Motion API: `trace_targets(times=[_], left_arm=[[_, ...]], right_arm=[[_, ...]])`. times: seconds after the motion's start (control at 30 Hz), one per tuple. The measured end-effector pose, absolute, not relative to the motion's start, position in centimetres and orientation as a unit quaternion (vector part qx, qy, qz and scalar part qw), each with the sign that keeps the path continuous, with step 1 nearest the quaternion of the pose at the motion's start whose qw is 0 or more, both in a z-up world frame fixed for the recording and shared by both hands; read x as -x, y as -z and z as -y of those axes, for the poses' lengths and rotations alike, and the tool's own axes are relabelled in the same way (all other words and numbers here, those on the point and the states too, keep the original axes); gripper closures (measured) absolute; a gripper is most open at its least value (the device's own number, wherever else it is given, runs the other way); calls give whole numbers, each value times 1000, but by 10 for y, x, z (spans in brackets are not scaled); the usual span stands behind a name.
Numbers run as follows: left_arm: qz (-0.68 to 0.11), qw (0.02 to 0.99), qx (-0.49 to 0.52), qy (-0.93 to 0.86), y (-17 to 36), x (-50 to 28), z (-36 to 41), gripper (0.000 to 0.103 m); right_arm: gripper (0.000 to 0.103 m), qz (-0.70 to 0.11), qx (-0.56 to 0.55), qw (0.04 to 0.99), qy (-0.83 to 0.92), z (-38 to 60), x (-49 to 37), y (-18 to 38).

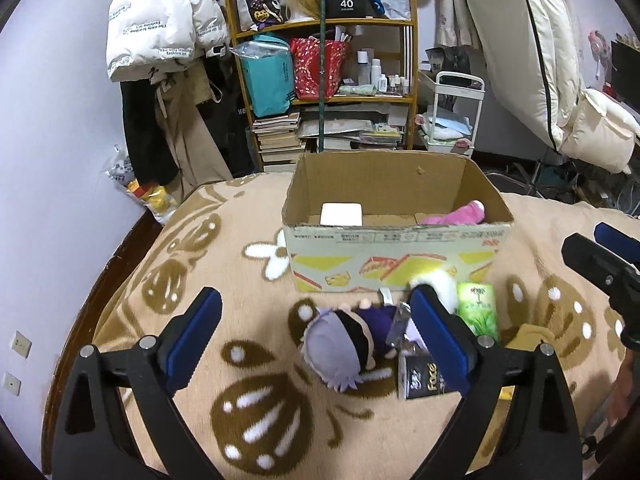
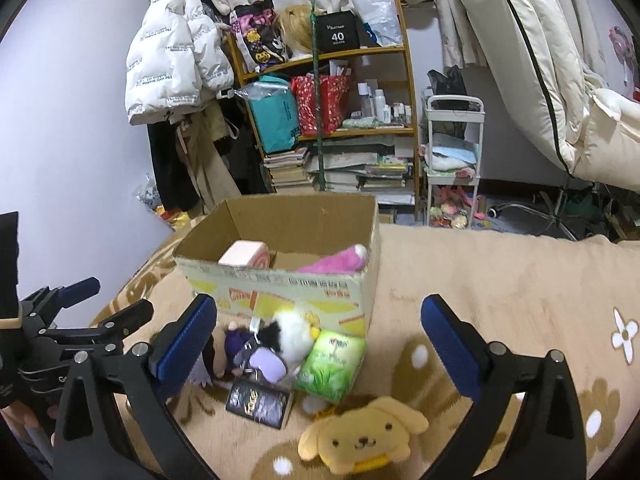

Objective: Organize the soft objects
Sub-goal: 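Grasp the black Face tissue pack with the left gripper while the right gripper grasps the yellow dog plush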

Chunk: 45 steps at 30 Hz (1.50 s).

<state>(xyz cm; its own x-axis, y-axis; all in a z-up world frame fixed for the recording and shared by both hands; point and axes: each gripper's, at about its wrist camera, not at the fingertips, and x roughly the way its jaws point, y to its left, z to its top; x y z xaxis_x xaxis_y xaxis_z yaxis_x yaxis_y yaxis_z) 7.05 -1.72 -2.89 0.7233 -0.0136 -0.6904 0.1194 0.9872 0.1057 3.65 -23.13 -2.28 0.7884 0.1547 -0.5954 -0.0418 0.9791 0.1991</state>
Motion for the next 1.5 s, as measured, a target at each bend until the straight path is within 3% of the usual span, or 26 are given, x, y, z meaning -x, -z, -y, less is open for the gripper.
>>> trace_targets(times=[0.57,1.5], left_arm=[[-392,917,-64,47,37,-24,28,9],[-488,865,-57,104,106,-78,84,9]], right_arm=[[0,-377,-98,921,-23,242,-9,34],[0,-502,-152,851,22,257,-62,105]])
